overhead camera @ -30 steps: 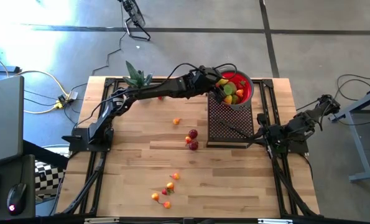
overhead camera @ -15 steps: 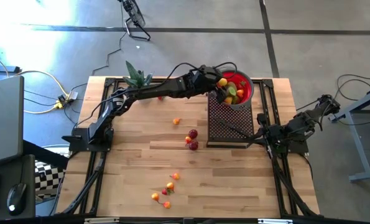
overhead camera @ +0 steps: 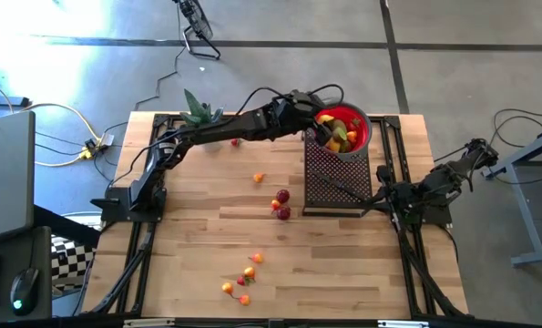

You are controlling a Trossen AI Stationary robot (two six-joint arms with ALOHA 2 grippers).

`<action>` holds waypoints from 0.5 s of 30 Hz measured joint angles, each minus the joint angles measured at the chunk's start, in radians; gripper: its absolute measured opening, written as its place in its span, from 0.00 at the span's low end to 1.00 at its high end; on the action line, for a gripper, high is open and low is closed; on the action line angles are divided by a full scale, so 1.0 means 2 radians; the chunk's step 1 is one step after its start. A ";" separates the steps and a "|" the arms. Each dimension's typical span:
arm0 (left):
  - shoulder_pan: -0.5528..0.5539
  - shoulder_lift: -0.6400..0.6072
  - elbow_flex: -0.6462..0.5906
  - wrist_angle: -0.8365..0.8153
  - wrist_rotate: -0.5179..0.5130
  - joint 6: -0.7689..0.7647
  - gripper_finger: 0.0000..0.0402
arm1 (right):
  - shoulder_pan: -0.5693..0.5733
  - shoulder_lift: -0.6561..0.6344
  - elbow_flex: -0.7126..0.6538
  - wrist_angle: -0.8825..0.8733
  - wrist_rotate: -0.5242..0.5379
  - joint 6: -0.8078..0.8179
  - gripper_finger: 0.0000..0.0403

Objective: Pick & Place Fruit
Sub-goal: Put the pear into the strainer bowl on the shelf

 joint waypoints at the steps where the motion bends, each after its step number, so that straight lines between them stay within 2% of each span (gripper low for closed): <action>1: 0.000 -0.001 0.000 0.001 0.000 0.000 0.82 | 0.000 0.000 0.000 0.002 0.000 0.000 0.01; 9: 0.000 -0.002 0.000 -0.004 0.057 0.000 0.82 | 0.000 0.000 0.000 0.002 0.000 0.001 0.01; 15: 0.000 -0.002 0.000 -0.008 0.076 0.000 0.82 | 0.000 0.000 0.000 0.002 0.000 0.001 0.01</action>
